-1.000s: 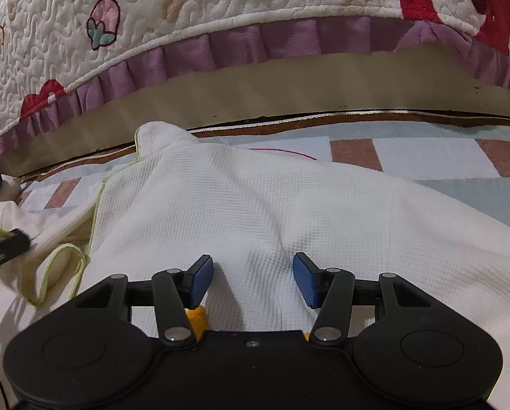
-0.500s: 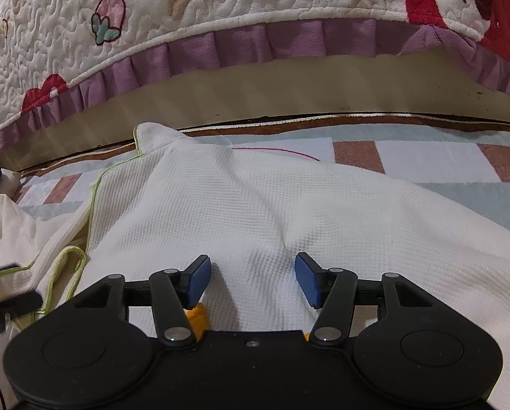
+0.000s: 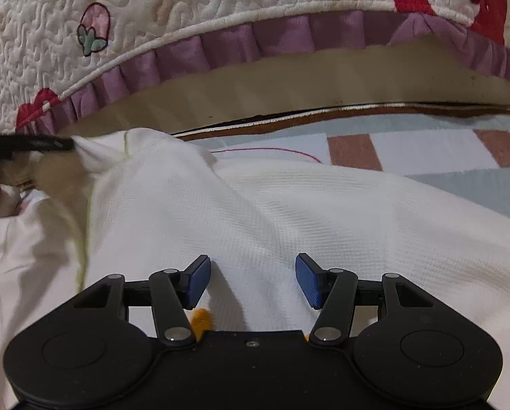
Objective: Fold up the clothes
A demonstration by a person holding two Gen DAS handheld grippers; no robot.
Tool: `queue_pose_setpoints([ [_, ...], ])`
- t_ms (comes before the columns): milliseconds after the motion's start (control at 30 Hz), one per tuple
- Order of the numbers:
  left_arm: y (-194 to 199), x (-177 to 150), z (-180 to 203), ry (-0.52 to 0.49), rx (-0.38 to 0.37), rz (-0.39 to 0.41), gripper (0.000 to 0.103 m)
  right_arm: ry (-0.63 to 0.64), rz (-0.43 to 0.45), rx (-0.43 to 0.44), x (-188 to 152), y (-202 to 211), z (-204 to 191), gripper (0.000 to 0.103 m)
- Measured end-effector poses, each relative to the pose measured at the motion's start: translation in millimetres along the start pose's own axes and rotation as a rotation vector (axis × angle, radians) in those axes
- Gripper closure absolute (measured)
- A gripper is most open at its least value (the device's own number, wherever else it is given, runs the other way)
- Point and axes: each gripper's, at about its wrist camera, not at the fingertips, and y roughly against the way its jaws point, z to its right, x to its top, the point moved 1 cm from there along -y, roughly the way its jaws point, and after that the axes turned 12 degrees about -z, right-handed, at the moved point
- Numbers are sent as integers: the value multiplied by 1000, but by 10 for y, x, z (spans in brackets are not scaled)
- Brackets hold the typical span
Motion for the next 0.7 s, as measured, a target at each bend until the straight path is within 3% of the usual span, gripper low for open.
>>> queue_pose_setpoints([
  [33,-28,19,43,1,14,-7,84,-11,-3,9,3,2,13,42],
  [67,11,33,54,26,21,9,74,-22,-5,19,6,5,25,42],
  [100,50,47,66,52,28,24,57,-33,-8,28,10,7,38,42],
  [167,225,46,63,130,-18,97,45,-55,-13,47,16,12,63,42],
  [233,404,45,91,176,-137,161,45,-77,-18,66,22,17,88,42],
  [333,387,116,299,147,-371,92,45,-110,-26,94,32,24,126,42],
  [400,228,170,518,146,-437,-5,44,-132,-31,113,39,29,152,42],
  [533,-93,227,859,175,-474,-118,45,-124,-30,109,29,23,130,42],
  [567,-125,208,913,175,-476,-117,59,-121,-29,108,27,21,127,42],
  [600,-118,181,948,164,-486,-98,98,-124,-28,113,27,20,136,42],
  [700,150,24,935,79,-550,80,101,-140,-29,127,37,12,166,42],
])
